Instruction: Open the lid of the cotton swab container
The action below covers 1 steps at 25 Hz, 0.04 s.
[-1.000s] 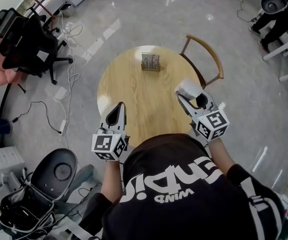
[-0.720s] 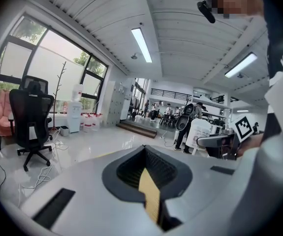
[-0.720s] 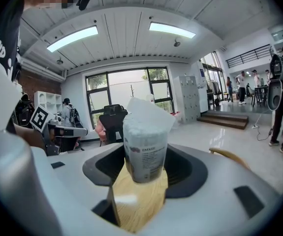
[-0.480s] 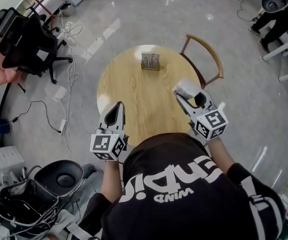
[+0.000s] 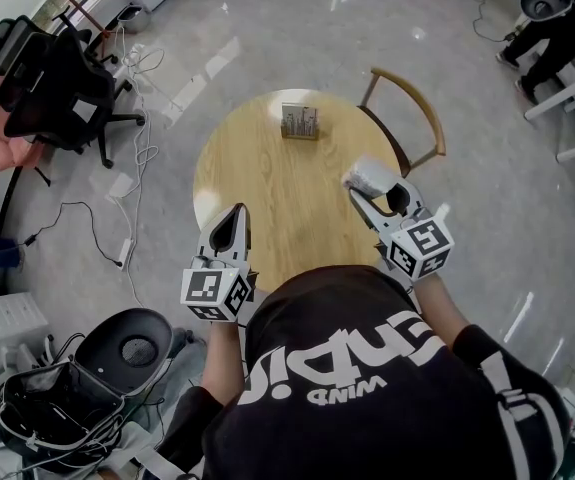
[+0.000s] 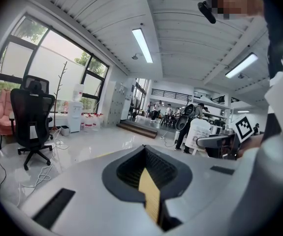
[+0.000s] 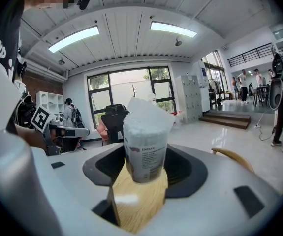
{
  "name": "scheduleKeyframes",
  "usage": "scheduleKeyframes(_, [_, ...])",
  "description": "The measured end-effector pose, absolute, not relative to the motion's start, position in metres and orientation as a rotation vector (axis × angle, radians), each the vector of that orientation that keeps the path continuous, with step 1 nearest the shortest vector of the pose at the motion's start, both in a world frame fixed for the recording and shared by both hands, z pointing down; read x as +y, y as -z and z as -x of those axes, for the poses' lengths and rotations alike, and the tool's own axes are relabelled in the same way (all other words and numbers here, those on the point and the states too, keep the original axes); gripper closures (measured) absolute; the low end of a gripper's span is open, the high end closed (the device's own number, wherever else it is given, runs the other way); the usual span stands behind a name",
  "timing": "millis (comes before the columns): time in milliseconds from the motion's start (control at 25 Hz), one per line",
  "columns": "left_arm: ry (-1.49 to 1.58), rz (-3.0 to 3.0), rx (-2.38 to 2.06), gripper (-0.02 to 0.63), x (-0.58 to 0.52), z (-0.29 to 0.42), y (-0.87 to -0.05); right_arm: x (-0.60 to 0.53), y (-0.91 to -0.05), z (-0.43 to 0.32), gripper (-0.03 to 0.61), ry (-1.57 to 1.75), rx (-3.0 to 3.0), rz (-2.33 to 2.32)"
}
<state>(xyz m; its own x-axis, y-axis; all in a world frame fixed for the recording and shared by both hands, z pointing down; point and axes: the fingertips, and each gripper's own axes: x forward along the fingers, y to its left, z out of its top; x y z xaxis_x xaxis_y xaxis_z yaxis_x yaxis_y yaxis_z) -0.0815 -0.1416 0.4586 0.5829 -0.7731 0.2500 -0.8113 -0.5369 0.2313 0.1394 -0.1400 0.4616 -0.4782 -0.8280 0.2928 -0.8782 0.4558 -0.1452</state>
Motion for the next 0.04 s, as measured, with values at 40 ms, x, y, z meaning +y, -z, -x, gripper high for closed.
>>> scheduleKeyframes(40, [-0.169,-2.496,-1.293,0.604,-0.1411,0.0814,-0.4590,-0.1396,-0.4621,-0.1399,0.339,-0.413,-2.522,-1.496])
